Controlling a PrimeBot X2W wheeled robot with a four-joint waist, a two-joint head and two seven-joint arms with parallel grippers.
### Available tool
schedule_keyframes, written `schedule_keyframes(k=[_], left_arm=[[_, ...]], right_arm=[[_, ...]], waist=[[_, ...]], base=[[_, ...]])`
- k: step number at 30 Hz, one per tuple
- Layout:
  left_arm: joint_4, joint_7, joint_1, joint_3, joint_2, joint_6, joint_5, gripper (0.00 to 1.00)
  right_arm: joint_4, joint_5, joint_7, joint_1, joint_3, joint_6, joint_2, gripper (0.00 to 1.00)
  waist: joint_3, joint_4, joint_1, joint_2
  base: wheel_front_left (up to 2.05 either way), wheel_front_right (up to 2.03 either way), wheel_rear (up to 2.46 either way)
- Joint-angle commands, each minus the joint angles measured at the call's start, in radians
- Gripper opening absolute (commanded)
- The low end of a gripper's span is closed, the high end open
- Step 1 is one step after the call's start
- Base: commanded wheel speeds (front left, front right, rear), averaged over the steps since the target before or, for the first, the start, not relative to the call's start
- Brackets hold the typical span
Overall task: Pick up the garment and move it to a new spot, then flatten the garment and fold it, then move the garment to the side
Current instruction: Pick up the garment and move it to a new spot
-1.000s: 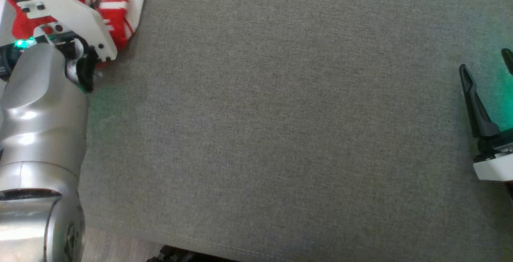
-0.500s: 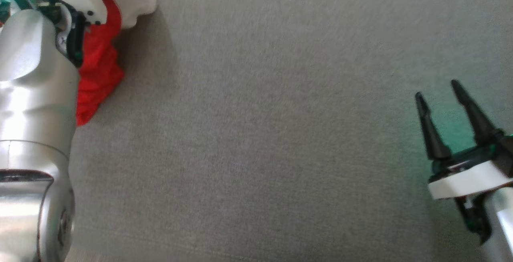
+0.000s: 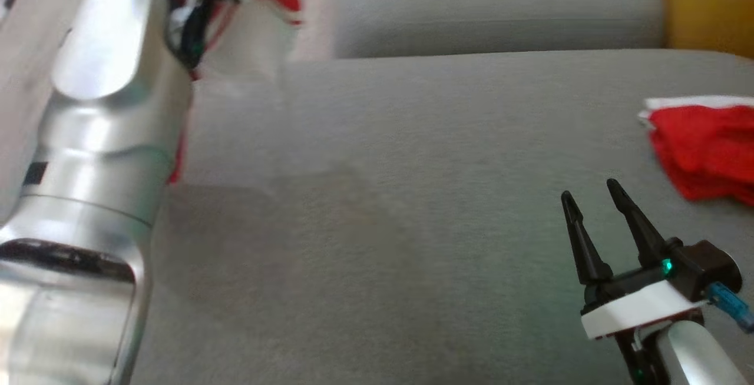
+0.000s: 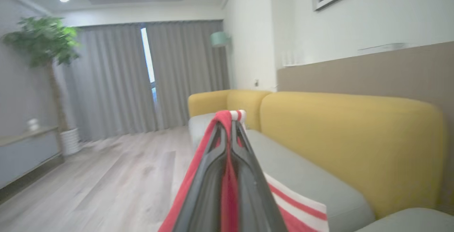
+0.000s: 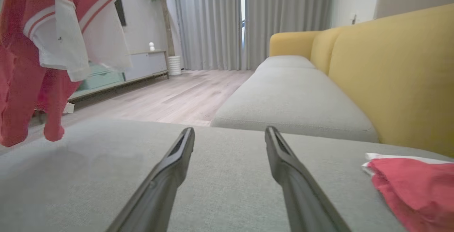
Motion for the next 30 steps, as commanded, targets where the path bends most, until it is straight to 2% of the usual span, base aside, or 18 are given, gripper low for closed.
schedule_keyframes(k=[1,7,12,16,18,24,25,26,27,30], left_arm=[[-0.058,0.009,-0.061,0.002,0.033,-0.005,-0.011,0.00],[-0.227,0.043,-0.017,-0.119,0.047,-0.006,-0.034,0.00],[-0.276,0.076,0.080,-0.168,0.013,-0.004,-0.048,0.00],[-0.257,0.062,0.201,-0.221,-0.014,0.003,-0.050,0.00],[-0.228,0.032,0.267,-0.278,-0.017,0.011,-0.006,0.00],[-0.108,-0.093,0.444,-0.350,-0.044,0.047,0.010,0.00],[-0.092,-0.112,0.459,-0.355,-0.048,0.053,0.006,0.18],[-0.080,-0.128,0.470,-0.362,-0.052,0.058,0.002,0.50],[-0.071,-0.147,0.480,-0.366,-0.055,0.064,-0.003,1.00],[-0.064,-0.210,0.502,-0.375,-0.059,0.095,-0.014,1.00]], right_arm=[[-0.036,0.003,-0.013,-0.028,0.011,-0.001,-0.002,1.00],[-0.055,0.004,-0.013,-0.036,0.003,-0.001,0.018,1.00],[-0.073,0.006,-0.013,-0.063,0.008,-0.001,0.037,1.00],[-0.084,0.004,-0.013,-0.094,0.006,-0.001,0.060,1.00],[-0.084,0.008,-0.013,-0.108,0.010,-0.001,0.070,1.00],[-0.076,0.010,-0.013,-0.118,0.005,-0.001,0.088,1.00],[-0.073,0.010,-0.013,-0.112,0.000,-0.001,0.090,1.00],[-0.070,0.009,-0.013,-0.106,-0.006,-0.001,0.092,1.00],[-0.065,0.008,-0.013,-0.099,-0.012,-0.001,0.094,1.00],[-0.047,0.004,-0.013,-0.076,-0.017,-0.001,0.099,1.00]], waist=[[-0.052,-0.096,0.0002,-0.0001],[-0.009,-0.189,0.0002,-0.0001],[0.090,-0.248,0.0002,-0.0001],[0.173,-0.279,0.0002,-0.0001],[0.201,-0.291,0.0002,-0.0001],[0.218,-0.300,0.0002,-0.0001],[0.212,-0.295,0.0002,-0.0001],[0.206,-0.288,0.0002,-0.0001],[0.196,-0.280,0.0002,-0.0001],[0.147,-0.255,0.0002,-0.0001]], base=[[0.00,0.00,0.00],[0.00,0.00,0.00],[0.00,0.00,0.00],[0.00,0.00,0.00],[0.00,0.00,0.00],[0.00,0.00,0.00],[0.00,0.00,0.00],[0.00,0.00,0.00],[0.00,0.00,0.00],[0.00,0.00,0.00]])
